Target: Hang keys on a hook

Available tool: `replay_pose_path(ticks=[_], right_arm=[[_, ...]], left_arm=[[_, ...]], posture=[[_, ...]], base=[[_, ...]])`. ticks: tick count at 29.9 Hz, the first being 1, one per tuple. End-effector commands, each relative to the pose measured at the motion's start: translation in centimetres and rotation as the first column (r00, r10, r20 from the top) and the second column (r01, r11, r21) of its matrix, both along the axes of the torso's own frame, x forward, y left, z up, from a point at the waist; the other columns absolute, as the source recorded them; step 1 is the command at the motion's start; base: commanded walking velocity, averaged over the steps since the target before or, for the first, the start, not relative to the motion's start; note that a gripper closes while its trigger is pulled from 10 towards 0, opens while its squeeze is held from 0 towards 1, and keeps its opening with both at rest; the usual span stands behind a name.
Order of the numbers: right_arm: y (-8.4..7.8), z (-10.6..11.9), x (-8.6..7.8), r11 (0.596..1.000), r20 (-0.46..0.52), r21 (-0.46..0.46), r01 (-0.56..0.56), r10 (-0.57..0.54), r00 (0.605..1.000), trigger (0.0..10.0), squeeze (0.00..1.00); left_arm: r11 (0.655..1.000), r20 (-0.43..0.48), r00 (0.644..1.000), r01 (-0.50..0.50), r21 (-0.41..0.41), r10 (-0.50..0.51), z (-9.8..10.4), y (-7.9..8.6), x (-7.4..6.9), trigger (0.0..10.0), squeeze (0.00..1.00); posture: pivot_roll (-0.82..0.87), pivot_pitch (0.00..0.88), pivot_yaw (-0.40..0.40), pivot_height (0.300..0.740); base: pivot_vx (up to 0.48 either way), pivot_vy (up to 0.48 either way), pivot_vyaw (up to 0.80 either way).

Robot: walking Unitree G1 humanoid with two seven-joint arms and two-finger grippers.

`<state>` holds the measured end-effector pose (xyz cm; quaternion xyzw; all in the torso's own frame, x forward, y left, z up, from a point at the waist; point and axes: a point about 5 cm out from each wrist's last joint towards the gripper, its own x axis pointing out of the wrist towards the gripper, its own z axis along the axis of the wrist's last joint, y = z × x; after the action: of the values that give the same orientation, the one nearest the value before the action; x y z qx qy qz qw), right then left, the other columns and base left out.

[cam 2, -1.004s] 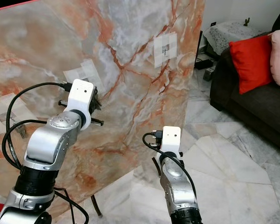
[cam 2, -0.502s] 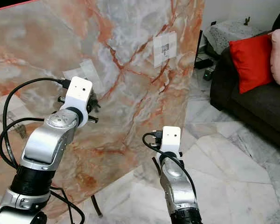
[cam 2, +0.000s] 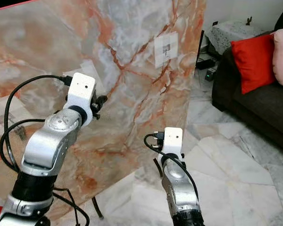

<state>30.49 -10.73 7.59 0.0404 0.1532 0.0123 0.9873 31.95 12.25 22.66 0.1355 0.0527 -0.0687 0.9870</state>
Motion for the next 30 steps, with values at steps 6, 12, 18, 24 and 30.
replay_pose_path(ticks=[6,12,18,24,30], right_arm=[[0.4,-0.4,-0.2,1.0,-0.017,0.007,-0.013,0.013,1.0,10.0,0.0],[0.3,-0.4,-0.1,1.0,-0.018,0.003,-0.019,0.019,1.0,10.0,0.0],[0.2,-0.4,-0.1,1.0,-0.012,0.006,-0.017,0.017,1.0,10.0,0.0],[-0.1,-0.3,-0.1,1.0,0.001,0.006,-0.006,0.006,1.0,10.0,0.0],[-0.5,0.0,-0.2,1.0,0.023,0.015,0.004,-0.005,1.0,10.0,0.0]], left_arm=[[0.997,-0.018,0.997,-0.072,-0.004,0.072,-1.1,1.8,-1.3,10.0,1.0],[0.992,-0.014,0.994,-0.108,-0.057,0.107,-2.6,2.7,-1.6,10.0,0.0],[0.987,0.121,0.991,-0.042,-0.154,0.061,-4.6,2.8,-1.7,10.0,0.0],[0.979,0.095,0.995,-0.006,-0.206,0.027,-7.4,3.2,-2.6,10.0,0.0],[0.971,0.12,0.992,-0.019,-0.24,0.049,-9.2,4.1,-3.7,10.0,0.0]], posture=[[0.11,0.038,0.061,0.74],[0.11,0.034,0.056,0.74],[0.1,0.032,0.051,0.74],[0.08,0.026,0.055,0.74],[0.07,0.018,0.044,0.74]], base=[[0.0,0.0,0.0],[0.0,0.0,0.0],[0.0,0.0,0.0],[0.0,0.0,0.0],[0.0,0.0,0.0]])
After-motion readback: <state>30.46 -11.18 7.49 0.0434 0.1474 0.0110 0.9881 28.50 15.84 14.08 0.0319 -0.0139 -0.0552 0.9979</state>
